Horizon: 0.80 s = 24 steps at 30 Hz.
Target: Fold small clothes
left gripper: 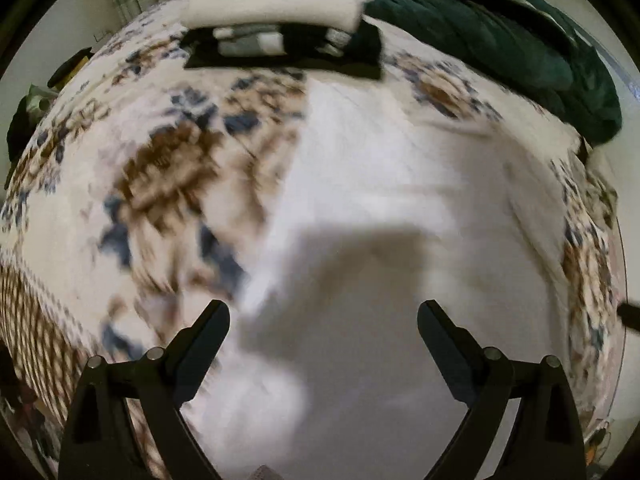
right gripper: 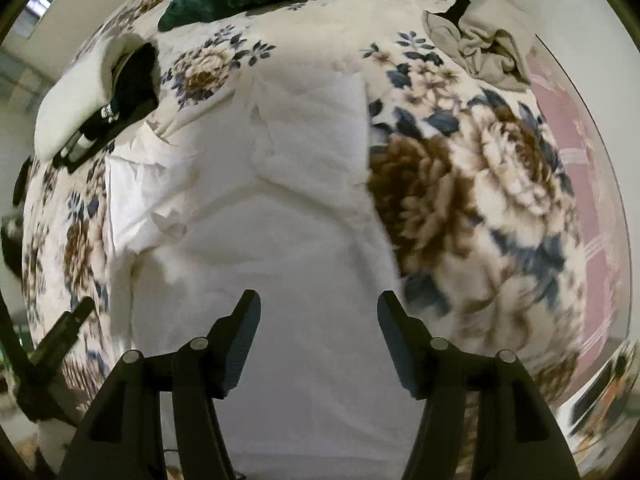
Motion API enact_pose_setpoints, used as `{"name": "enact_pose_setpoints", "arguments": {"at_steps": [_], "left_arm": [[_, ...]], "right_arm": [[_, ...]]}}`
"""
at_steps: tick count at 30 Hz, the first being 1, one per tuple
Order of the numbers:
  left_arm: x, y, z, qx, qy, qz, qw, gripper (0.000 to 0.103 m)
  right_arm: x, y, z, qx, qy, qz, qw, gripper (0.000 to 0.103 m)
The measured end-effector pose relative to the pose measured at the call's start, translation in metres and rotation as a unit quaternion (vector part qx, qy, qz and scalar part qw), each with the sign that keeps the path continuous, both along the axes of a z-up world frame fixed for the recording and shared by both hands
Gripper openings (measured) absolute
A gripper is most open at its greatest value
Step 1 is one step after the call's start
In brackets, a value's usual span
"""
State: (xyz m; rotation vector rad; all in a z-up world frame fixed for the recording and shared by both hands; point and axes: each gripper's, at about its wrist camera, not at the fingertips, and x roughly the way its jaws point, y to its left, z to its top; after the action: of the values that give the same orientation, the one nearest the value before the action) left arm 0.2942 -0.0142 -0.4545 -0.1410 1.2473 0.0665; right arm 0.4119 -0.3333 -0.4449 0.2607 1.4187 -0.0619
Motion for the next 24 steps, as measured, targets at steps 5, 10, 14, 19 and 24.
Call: {"name": "enact_pose_setpoints", "arguments": {"at_steps": [5, 10, 14, 19, 24], "left_arm": [[-0.056, -0.084, -0.008, -0.007, 0.048, 0.012, 0.9987, 0.096], [-0.114, -0.176, -0.020, -0.016, 0.103, 0.023, 0.9943, 0.096], [-0.148, -0.244, -0.037, -0.039, 0.126, 0.011, 0.9912, 0.096], [-0.163, -0.301, -0.067, -0.014, 0.142, -0.019, 0.9896, 0.096], [-0.162, -0.310, -0.098, 0.021, 0.127, -0.006, 0.9917, 0.094]], "right_arm": [[0.013, -0.066, -0.003, 0.040, 0.027, 0.046, 0.998, 0.063], [0.039, -0.123, -0.019, 0.067, 0.059, 0.105, 0.990, 0.063], [0.060, -0.155, -0.040, 0.068, 0.079, 0.145, 0.984, 0.063], [0.078, -0.177, -0.065, 0.075, 0.096, 0.173, 0.977, 0.063], [0.117, -0.175, -0.084, 0.135, 0.083, 0.164, 0.974, 0.063]]}}
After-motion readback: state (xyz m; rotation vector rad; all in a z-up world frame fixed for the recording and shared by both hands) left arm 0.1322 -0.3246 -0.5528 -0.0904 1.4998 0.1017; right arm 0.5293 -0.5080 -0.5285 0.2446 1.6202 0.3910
